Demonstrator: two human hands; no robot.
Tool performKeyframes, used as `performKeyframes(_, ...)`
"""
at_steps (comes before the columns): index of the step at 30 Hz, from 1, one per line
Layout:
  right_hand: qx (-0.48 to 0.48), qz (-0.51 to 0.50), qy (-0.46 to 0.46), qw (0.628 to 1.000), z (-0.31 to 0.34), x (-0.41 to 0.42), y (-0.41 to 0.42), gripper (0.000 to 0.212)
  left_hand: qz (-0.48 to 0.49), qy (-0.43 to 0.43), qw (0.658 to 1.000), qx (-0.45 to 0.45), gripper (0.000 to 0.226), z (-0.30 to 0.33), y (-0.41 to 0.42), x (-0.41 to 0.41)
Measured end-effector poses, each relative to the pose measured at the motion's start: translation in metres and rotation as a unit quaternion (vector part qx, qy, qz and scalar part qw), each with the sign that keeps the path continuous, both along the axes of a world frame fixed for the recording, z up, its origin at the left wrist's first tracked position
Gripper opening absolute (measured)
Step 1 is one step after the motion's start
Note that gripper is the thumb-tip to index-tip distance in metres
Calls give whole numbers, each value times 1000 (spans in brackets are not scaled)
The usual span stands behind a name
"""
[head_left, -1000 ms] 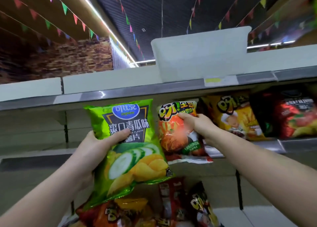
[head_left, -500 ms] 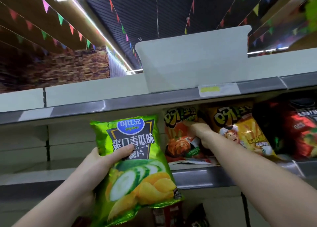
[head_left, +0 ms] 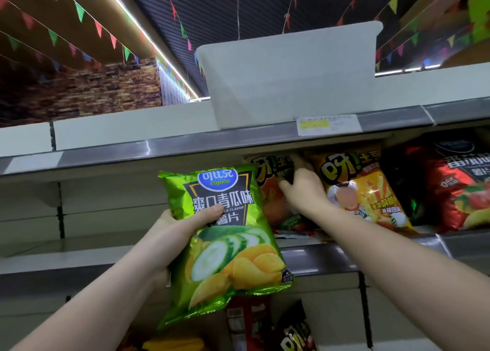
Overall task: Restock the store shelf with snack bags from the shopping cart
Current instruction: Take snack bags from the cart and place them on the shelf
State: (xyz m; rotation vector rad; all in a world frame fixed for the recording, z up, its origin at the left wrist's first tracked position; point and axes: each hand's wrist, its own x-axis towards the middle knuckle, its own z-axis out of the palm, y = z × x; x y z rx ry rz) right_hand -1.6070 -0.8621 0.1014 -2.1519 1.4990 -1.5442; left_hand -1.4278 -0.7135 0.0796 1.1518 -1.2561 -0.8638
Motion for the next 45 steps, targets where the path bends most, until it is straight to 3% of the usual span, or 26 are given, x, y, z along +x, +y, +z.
performKeyframes(4, 54, 165, -69, 982, -16, -21, 27, 33, 3, 30, 999, 29, 46, 9, -30, -15)
performKeyframes(6, 127, 239, -114, 956, -21, -29, 39, 48, 11, 23, 999, 39, 62, 19, -46, -28)
performKeyframes(8, 179, 278, -151, 932, -23, -36, 43, 81, 2, -3, 999, 36, 90, 22, -66, -35)
performKeyframes(10, 187, 285, -159, 927, -22, -40, 46, 81, 0, 28, 999, 38, 79, 22, -74, -44)
performKeyframes(12, 163, 236, -163, 944, -20, -41, 43, 73, 12, 43, 998, 32, 80, 22, -84, -50)
performKeyframes(14, 141, 186, -175, 956, -18, -43, 40, 76, 29, 36, 999, 4, 100, 20, -90, -54)
performKeyframes(20, 84, 133, -101, 982, -23, -33, 37, 76, 48, -116, 987, -99, 105, -1, -87, -50)
performKeyframes(23, 96, 125, -75, 985, -23, -28, 34, 77, 58, -171, 978, -103, 126, -10, -97, -41)
performKeyframes(29, 118, 105, -87, 984, -22, -28, 27, 79, 108, -288, 949, -72, 101, -12, -100, -55)
performKeyframes(38, 94, 70, -48, 992, -33, -26, 34, 75, 121, -321, 937, -67, 105, -20, -104, -54)
performKeyframes(45, -113, 27, 83, 990, -38, -9, 60, 71, 178, -336, 922, -79, 85, -23, -78, -57)
